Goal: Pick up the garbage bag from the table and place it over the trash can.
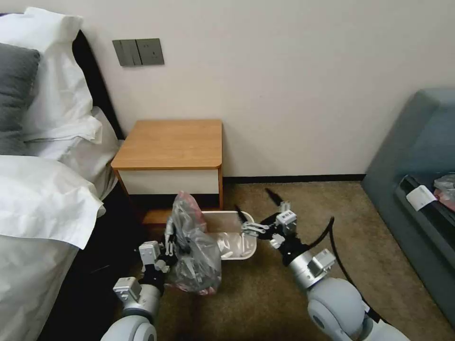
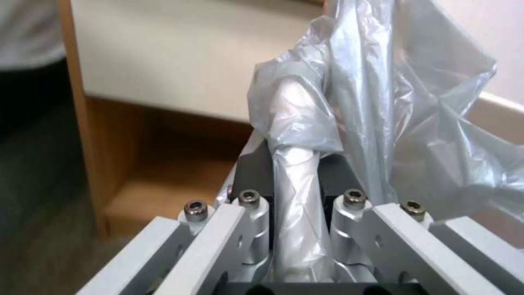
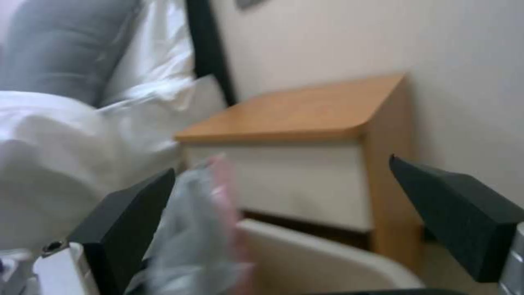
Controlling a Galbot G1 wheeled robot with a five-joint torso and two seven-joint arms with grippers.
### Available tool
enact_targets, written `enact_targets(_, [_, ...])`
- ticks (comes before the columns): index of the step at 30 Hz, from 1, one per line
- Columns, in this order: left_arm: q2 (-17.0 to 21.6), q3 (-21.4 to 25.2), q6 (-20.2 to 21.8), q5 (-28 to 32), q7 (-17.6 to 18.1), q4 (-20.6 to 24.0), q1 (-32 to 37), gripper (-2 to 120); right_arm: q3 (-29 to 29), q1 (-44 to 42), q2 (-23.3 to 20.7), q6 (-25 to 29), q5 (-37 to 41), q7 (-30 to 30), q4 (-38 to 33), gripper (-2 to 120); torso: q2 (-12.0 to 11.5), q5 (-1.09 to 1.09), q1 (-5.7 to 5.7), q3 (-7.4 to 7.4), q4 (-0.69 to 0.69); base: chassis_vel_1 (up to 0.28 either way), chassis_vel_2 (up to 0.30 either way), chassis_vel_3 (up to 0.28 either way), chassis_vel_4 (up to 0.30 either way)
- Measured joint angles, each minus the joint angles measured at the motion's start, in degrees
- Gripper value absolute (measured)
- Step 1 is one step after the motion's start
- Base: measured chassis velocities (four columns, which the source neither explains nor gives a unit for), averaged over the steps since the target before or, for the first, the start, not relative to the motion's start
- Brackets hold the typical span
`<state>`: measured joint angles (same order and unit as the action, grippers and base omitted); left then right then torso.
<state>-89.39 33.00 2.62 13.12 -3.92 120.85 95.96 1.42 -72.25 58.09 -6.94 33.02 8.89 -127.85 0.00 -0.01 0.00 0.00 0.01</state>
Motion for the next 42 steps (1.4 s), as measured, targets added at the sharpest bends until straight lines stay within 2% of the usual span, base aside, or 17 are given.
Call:
enact_targets(3, [-0.3, 0.5, -3.6, -1.7, -1.5, -0.1, 0.1, 10, 4.0, 4.0, -0.1, -10.2, 10.0, 2.6, -3.9, 100, 0.0, 0.00, 0.00, 0.00, 0.00, 0.000, 0.000, 0.000, 0.000])
enact_targets(4, [-0.3, 0.5, -3.6, -1.7, -1.5, -0.1, 0.1, 10, 4.0, 4.0, -0.1, -10.2, 10.0, 2.6, -3.9, 100, 0.0, 0.00, 0.00, 0.00, 0.00, 0.000, 0.000, 0.000, 0.000])
enact_targets(5, [-0.3, 0.6, -4.1, -1.7, -1.9, -0.2, 0.1, 10, 4.4, 4.7, -0.1, -12.4, 12.4, 3.3, -4.6, 100, 0.0, 0.00, 0.00, 0.00, 0.00, 0.000, 0.000, 0.000, 0.000])
enact_targets(6, [-0.3, 0.8, -4.7, -1.7, -2.4, -0.2, 0.2, 10, 4.9, 5.9, 0.0, -17.1, 18.1, 5.2, -5.9, 100, 0.0, 0.00, 0.00, 0.00, 0.00, 0.000, 0.000, 0.000, 0.000])
enact_targets(7, [-0.3, 0.8, -4.7, -1.7, -2.4, -0.2, 0.2, 10, 4.9, 5.9, 0.0, -17.1, 18.1, 5.2, -5.9, 100, 0.0, 0.00, 0.00, 0.00, 0.00, 0.000, 0.000, 0.000, 0.000])
enact_targets(10, [-0.2, 1.0, -5.5, -1.7, -3.1, -0.1, 0.3, 10, 5.2, 7.7, 0.9, -22.0, 25.1, 8.6, -6.5, 100, 0.0, 0.00, 0.00, 0.00, -0.01, 0.000, 0.000, 0.000, 0.000])
enact_targets(16, [-0.5, 0.1, -5.7, -2.0, -3.7, 0.1, 0.6, 10, 6.2, 11.8, 3.0, -24.5, 30.0, 12.3, -2.1, 100, 0.0, 0.01, 0.00, 0.00, -0.01, 0.000, 0.000, 0.000, 0.000])
enact_targets(22, [-1.0, -0.3, -5.8, -2.3, -4.1, 0.4, 0.9, 10, 7.4, 15.2, 6.0, -24.7, 32.9, 14.7, 3.5, 100, 0.0, 0.00, 0.00, 0.00, -0.01, 0.000, 0.000, 0.000, 0.000])
enact_targets(29, [-0.9, -0.1, -5.6, -2.2, -4.4, 1.3, 1.1, 10, 7.1, 16.8, 8.8, -24.6, 33.7, 14.6, 8.3, 100, 0.0, 0.00, 0.00, 0.00, -0.01, 0.000, 0.000, 0.000, 0.000])
enact_targets(37, [-0.5, 0.1, -5.5, -2.1, -4.9, 2.0, 1.4, 10, 8.0, 17.3, 10.8, -24.1, 32.0, 12.7, 10.5, 100, 0.0, 0.00, 0.00, 0.00, -0.01, 0.000, 0.000, 0.000, 0.000])
enact_targets(39, [-0.4, 0.1, -5.5, -2.0, -4.9, 2.0, 1.4, 10, 8.2, 17.4, 11.0, -24.1, 31.3, 12.3, 10.7, 97, 0.0, 0.00, 0.00, 0.00, 0.00, 0.000, 0.000, 0.000, 0.000])
enact_targets(41, [-0.4, 0.1, -5.5, -2.0, -4.9, 2.0, 1.3, 10, 8.6, 17.3, 11.2, -23.7, 29.1, 10.8, 10.9, 87, 0.0, 0.00, 0.00, 0.00, 0.00, 0.000, 0.000, 0.000, 0.000])
enact_targets(42, [-0.4, 0.1, -5.5, -2.0, -4.9, 2.0, 1.3, 10, 8.6, 17.3, 11.2, -23.7, 29.1, 10.8, 10.9, 87, 0.0, 0.00, 0.00, 0.00, 0.00, 0.000, 0.000, 0.000, 0.000])
